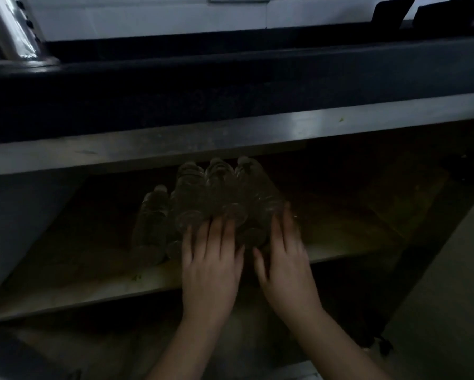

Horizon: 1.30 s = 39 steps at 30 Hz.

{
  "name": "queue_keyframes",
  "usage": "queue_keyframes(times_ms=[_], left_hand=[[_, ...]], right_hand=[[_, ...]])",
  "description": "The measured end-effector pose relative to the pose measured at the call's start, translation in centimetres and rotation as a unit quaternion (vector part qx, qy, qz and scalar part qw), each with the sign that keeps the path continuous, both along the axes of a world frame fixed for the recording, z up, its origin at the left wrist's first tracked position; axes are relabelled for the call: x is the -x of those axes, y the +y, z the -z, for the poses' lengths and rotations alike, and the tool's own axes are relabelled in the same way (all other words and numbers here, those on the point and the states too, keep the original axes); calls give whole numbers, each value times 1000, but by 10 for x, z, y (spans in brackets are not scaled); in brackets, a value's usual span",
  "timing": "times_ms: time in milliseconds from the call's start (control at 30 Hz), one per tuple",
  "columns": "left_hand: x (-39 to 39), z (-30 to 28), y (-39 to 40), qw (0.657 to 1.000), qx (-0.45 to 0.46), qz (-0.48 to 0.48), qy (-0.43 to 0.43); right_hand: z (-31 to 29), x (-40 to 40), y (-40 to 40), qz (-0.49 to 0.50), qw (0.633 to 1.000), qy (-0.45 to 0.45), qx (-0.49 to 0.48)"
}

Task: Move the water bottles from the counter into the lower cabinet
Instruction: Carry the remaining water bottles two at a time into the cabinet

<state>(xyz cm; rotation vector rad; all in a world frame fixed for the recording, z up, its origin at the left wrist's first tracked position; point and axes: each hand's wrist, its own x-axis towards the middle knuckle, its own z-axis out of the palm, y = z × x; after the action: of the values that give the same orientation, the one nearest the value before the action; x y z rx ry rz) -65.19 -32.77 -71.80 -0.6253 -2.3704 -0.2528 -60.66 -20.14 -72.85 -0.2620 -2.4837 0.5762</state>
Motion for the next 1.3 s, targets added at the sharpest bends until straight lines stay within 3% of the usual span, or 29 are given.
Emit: queue_keyframes(times_ms=[300,467,633,900,1067,1300], left_hand=[[2,1,-1,998,51,9,-43],[3,-4,-3,997,64,4,-43],[-3,-12,-7,997,41,23,-62],[-56,-39,-48,970,71,72,-220],[-108,-99,-77,945,116,105,-288],[-183,-222,-140,920,131,101,-354]], right_hand=[[-5,12,12,-12,999,-49,-13],[-6,2,7,23,998,22,-45],[0,-15,7,-1,999,11,-45],[-10,-82,-6,-21,993,-110,-41],[-67,-152,-26,-21,977,-213,-16],[-194,-244,-59,-56,946,-317,-43]])
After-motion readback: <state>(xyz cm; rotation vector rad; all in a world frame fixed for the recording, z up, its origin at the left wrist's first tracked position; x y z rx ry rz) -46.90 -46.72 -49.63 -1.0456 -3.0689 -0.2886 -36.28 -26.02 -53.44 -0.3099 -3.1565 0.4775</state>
